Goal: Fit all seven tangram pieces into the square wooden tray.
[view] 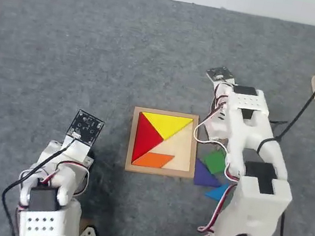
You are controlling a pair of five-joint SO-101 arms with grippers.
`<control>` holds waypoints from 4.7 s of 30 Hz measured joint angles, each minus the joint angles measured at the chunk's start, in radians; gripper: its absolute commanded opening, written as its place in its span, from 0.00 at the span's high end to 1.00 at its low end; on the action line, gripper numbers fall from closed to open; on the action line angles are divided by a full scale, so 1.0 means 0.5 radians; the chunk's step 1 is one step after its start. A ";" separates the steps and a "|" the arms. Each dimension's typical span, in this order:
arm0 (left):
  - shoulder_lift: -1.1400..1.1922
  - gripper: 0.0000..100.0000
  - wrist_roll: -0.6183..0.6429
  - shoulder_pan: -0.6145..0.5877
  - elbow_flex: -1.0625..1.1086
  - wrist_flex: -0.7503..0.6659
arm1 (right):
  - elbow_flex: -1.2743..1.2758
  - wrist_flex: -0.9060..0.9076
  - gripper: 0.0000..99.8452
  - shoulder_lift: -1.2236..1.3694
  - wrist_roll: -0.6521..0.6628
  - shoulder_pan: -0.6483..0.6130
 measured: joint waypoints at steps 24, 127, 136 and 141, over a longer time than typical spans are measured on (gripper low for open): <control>0.000 0.82 0.000 0.000 0.000 0.000 | 0.000 0.279 0.94 -0.681 0.107 -0.522; 0.000 0.82 0.000 0.000 0.000 0.000 | 0.623 0.482 0.99 -1.108 0.359 0.025; 0.000 0.82 0.000 0.000 0.000 0.000 | 0.850 0.135 0.81 -0.868 0.427 0.028; 0.000 0.82 0.000 0.000 0.000 0.000 | 0.859 0.071 0.81 -0.859 0.414 -0.089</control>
